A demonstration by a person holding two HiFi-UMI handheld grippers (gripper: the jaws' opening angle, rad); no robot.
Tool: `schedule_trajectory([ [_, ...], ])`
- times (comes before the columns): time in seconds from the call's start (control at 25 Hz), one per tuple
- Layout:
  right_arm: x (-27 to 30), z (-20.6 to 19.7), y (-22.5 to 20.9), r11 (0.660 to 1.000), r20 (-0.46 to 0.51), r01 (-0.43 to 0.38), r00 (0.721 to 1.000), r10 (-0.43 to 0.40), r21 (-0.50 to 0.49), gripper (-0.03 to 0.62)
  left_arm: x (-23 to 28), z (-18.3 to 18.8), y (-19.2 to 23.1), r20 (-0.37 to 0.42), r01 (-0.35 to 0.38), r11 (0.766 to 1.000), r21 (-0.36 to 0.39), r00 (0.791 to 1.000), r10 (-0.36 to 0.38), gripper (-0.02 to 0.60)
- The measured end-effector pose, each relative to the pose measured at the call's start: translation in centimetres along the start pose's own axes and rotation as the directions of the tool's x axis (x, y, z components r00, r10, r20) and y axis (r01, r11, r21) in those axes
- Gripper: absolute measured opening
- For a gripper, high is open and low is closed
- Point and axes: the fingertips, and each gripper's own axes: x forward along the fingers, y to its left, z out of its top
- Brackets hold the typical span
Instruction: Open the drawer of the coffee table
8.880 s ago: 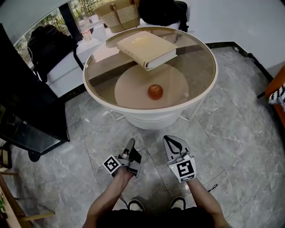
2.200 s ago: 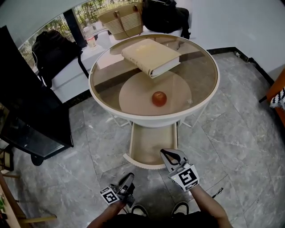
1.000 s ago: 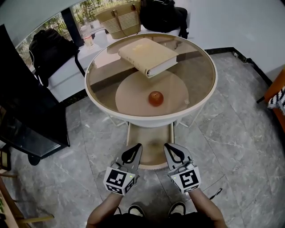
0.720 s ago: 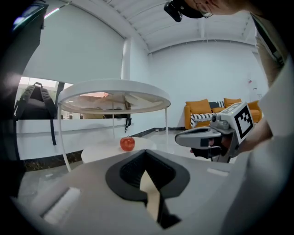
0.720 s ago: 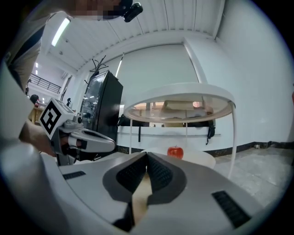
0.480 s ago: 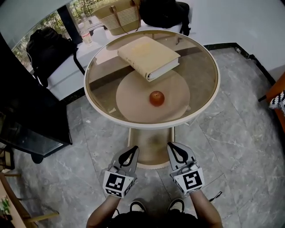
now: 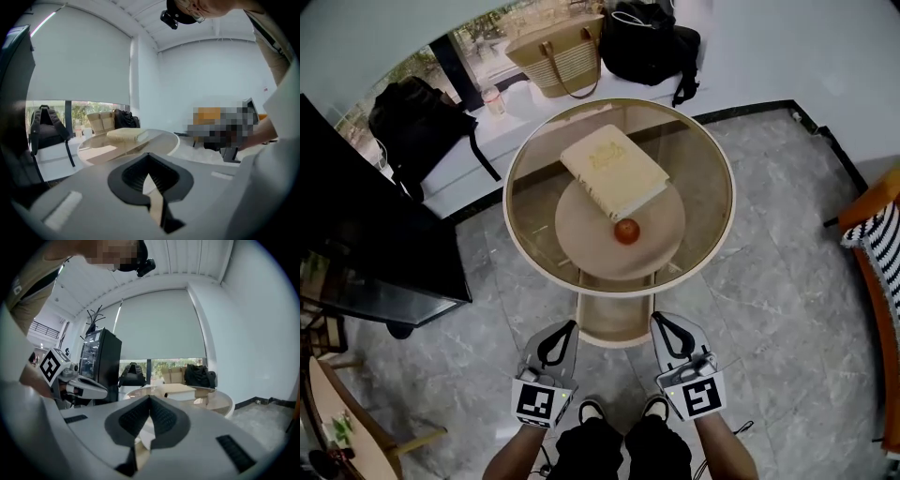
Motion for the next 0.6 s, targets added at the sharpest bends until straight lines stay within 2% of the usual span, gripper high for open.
schedule_trajectory([
  [0.12, -0.5, 6.1, -0.6, 1.0, 0.015, -0.005, 1.0, 0.005, 0.0, 0.006, -0.7, 6.3, 0.4, 0.007, 0.009, 1.0, 0.002, 1.0, -0.009, 0.006],
  [0.28, -1.2, 14.3, -2.1, 0.999, -0.037, 0.008, 0.999, -0.006, 0.042, 0.006, -1.8, 15.3, 0.8, 0.055, 0.038, 0.999, -0.03, 0.998, -0.037, 0.006],
  [0.4, -1.7, 21.4, -2.9, 1.0, 0.003, 0.008, 1.0, -0.008, 0.017, 0.006, -3.4, 22.1, 1.2, 0.062, 0.065, 0.996, -0.056, 0.996, -0.061, 0.006],
  [0.6, -3.0, 33.9, -4.1, 1.0, 0.012, 0.025, 1.0, -0.025, -0.012, 0.006, -7.0, 34.7, 2.4, 0.088, 0.052, 0.998, -0.02, 0.995, -0.05, 0.006],
])
